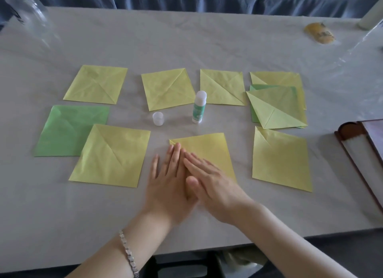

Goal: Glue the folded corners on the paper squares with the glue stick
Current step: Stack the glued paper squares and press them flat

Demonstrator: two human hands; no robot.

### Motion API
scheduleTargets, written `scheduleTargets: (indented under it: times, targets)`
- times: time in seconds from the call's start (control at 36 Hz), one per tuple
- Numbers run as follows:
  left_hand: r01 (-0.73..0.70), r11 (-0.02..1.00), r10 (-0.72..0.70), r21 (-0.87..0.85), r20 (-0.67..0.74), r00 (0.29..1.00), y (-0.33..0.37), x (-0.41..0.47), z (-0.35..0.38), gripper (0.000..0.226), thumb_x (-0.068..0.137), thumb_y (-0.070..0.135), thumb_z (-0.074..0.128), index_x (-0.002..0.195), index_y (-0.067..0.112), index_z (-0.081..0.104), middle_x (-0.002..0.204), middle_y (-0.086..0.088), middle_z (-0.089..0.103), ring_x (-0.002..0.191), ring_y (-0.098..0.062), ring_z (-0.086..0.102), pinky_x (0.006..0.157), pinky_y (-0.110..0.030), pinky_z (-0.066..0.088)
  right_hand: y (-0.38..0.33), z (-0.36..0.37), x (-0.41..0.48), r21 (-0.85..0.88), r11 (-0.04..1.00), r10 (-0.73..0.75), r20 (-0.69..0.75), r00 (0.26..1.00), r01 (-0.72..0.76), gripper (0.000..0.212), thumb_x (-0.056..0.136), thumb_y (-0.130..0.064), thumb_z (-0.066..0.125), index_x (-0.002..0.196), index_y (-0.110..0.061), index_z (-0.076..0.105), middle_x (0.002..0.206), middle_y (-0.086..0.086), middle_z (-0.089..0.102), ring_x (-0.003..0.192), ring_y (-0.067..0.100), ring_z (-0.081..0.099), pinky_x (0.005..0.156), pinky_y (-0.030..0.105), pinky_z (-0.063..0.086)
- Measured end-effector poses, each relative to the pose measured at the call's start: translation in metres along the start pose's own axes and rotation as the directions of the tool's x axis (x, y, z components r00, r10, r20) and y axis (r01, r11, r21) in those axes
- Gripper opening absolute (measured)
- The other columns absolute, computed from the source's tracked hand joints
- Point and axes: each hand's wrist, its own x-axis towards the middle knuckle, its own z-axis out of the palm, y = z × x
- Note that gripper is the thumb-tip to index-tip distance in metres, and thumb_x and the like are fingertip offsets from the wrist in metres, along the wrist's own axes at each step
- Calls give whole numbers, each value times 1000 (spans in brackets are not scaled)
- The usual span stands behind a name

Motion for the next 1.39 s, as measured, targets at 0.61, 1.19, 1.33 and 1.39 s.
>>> scheduleTargets:
  times: [0.61, 1.19, 1.33, 1.39]
  targets:
    - [23, 999, -23, -48, 8, 1000, -8, -2, 5, 92, 72, 69, 36, 132, 1, 51, 142, -13, 47, 133, -20, 33, 105, -46, 20, 21, -24, 8, -244, 953, 135, -190, 972, -180, 94, 86, -64, -8, 133, -6, 48, 143, 9, 42, 137, 18, 31, 112, 21, 3]
    - [5, 999, -5, -40, -16, 1000, -11, -2, 9, 97, 80, 74, 27, 131, -5, 49, 141, -17, 47, 133, -25, 36, 105, -48, 22, 57, -27, 17, -209, 957, 145, -253, 957, -201, 52, 94, -40, 34, 136, -12, 45, 145, -3, 40, 138, 12, 30, 110, 22, 17]
    - [14, 999, -15, -40, -32, 999, -9, -3, 10, 96, 72, 71, 37, 131, -4, 50, 141, -14, 48, 133, -21, 33, 105, -47, 21, 54, -54, 46, -121, 952, 269, -119, 956, -283, 60, 76, -38, 70, 129, -21, 47, 117, -3, 53, 117, 17, 37, 98, 31, 33]
    - [9, 999, -10, -53, -29, 1000, -11, -3, 8, 96, 73, 72, 36, 132, -3, 48, 141, -14, 47, 134, -23, 38, 106, -47, 21, 52, -63, 55, -102, 935, 339, -25, 940, -340, 56, 74, -37, 72, 124, -22, 49, 105, -5, 52, 111, 16, 38, 92, 31, 36]
